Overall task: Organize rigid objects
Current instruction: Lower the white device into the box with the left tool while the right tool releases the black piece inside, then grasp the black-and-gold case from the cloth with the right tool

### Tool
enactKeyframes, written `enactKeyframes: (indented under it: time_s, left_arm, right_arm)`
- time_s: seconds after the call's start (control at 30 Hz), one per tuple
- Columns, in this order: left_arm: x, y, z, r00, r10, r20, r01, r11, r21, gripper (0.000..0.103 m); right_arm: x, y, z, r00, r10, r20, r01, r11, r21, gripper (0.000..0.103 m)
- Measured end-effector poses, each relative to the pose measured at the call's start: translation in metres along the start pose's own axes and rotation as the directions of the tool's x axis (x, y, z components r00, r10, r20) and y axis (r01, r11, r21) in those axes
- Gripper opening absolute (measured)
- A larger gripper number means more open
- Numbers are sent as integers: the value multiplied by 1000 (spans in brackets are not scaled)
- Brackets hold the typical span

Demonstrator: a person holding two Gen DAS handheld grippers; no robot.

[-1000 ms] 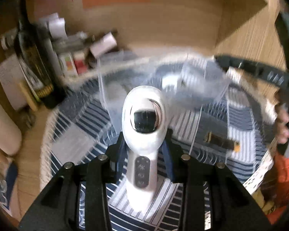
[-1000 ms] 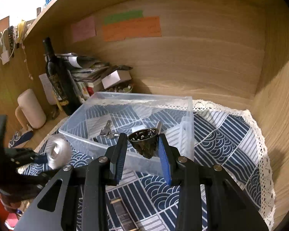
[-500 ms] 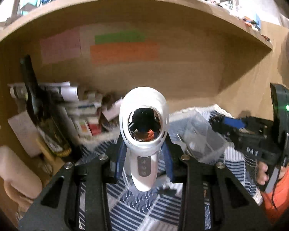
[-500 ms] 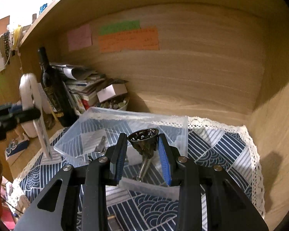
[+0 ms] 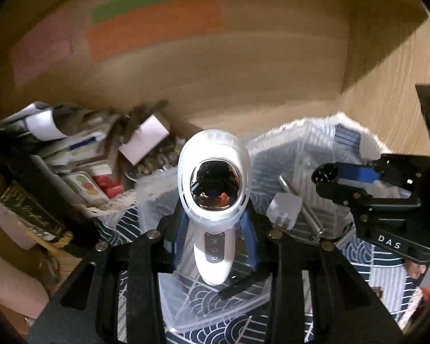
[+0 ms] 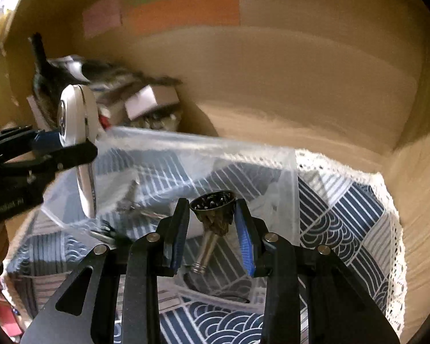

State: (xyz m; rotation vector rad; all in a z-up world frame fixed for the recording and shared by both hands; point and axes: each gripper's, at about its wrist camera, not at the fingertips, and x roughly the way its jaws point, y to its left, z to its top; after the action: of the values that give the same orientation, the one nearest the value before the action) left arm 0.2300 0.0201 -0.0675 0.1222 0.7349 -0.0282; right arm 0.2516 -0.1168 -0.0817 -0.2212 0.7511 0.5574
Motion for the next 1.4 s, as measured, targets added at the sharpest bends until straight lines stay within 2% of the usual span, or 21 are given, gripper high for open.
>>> enactKeyframes:
  time_s: [0.1,0.37,0.47,0.63,0.8,0.9,0.97,1.17,1.27,1.4]
  left_arm:
    - [12,-9,-2,1000,9,-14,-8,1000,24,35]
    - [39,-18,-6,994,-37,-104,39,999,17,36]
    - [34,-22,-9,995,-36,-95,38,999,22,36]
    - [11,-23,-10,997,-46,-54,47,999,22,50]
    - [-20,-20,-13,998,-57,-14,57,998,1,66]
    - [-41,-13,-18,999,-52,13,52,998,-29,85]
    - [-53,-9,-24,999,-40,28,42,998,-45,91]
    - [-71,-2,-53,1000,-25,13,26,996,-80,96]
    - [-70,2,-71,1000,-22,-14,21,995,-94,96]
    - [-58,-1,-98,995,-44,-90,34,993,-109,96]
  right_arm:
    - [10,-3,-4,1000,-11,-27,11,1000,5,30]
    - [12,-3,-6,998,-22,-52,22,1000,-2,30]
    - [9,-1,-5,999,-20,-46,20,1000,-1,35]
    - [-11,6,-5,1000,-13,-7,13,1000,-10,42]
    - [-43,14,-4,997,-11,71,13,1000,-26,51]
    - [-58,16,-6,994,-2,106,6,999,-31,52]
    - [-67,17,-9,992,6,123,-2,1000,-28,54]
    - [-81,19,-29,992,18,127,-16,1000,-20,57]
    - [-78,19,-45,995,32,97,-31,999,-8,57]
    - [-69,22,-68,999,43,32,-43,999,-13,57]
